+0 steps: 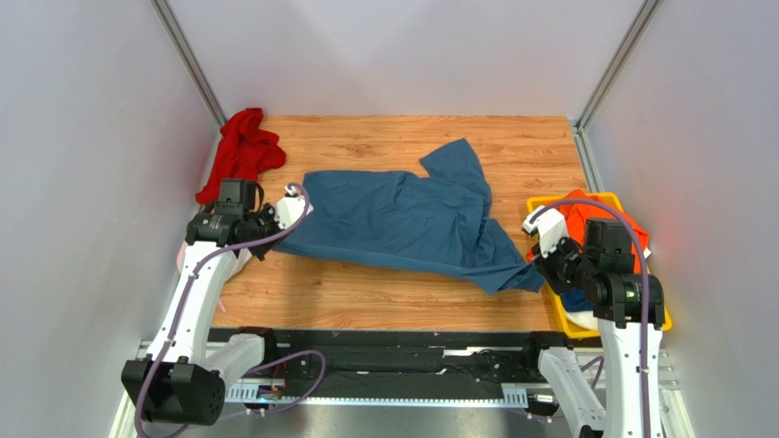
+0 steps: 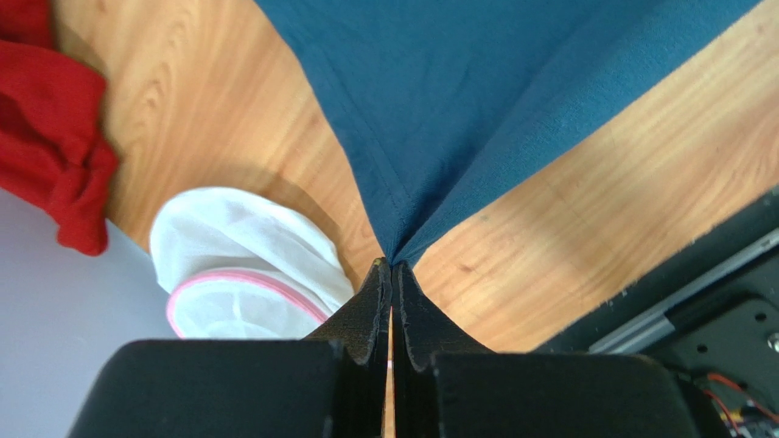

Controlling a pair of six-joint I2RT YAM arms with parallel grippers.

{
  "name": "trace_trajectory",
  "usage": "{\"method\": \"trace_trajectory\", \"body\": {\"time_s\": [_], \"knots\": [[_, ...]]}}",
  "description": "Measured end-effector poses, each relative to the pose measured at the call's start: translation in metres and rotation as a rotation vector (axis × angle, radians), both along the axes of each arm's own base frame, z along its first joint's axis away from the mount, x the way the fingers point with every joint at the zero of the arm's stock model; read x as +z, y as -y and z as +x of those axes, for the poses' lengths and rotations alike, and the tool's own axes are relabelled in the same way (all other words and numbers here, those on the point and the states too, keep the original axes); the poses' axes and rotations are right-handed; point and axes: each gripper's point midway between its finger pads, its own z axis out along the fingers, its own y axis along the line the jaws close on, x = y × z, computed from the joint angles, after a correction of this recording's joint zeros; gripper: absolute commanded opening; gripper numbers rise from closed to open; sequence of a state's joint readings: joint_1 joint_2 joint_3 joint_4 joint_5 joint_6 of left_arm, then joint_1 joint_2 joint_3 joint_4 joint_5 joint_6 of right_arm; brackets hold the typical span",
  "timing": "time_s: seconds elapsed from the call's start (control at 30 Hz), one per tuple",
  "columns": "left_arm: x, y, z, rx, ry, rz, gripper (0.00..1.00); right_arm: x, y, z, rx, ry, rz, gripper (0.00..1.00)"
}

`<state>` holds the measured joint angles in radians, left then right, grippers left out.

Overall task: Fold and stack the t-shirts
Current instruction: Flatten out the tshirt

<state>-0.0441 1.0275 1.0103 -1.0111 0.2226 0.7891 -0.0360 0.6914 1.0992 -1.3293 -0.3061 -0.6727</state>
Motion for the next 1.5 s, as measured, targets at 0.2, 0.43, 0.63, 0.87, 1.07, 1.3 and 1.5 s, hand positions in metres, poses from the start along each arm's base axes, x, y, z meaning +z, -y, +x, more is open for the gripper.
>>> {"method": "trace_trajectory", "body": {"time_s": [0.2,0.43,0.63,0.87,1.07,1.3,1.5], "knots": [[-0.024,-0.005,-0.024,-0.027,-0.120,0.038,0.00,-0.028,0.001,-0.008,0.031,-0.084,-0.023,0.00],[-0.062,-0.012,-0.062,-0.044,-0.309,0.080,0.00,-0.053,0.004,-0.016,0.058,-0.158,-0.046,0.00],[-0.077,-0.018,-0.084,-0.047,-0.394,0.111,0.11,-0.066,0.004,-0.020,0.074,-0.197,-0.055,0.38],[-0.080,-0.020,-0.090,-0.049,-0.412,0.119,0.28,-0.067,0.005,-0.019,0.096,-0.191,-0.072,0.70],[-0.076,-0.018,-0.085,-0.050,-0.407,0.110,0.40,-0.068,0.005,-0.019,0.096,-0.199,-0.069,0.79],[-0.020,0.002,-0.012,-0.016,-0.160,-0.004,0.46,-0.056,0.007,0.040,-0.017,-0.142,-0.019,0.79],[0.028,0.028,0.099,0.069,0.034,-0.174,0.44,-0.043,0.007,0.161,-0.142,-0.054,0.061,0.73]]}}
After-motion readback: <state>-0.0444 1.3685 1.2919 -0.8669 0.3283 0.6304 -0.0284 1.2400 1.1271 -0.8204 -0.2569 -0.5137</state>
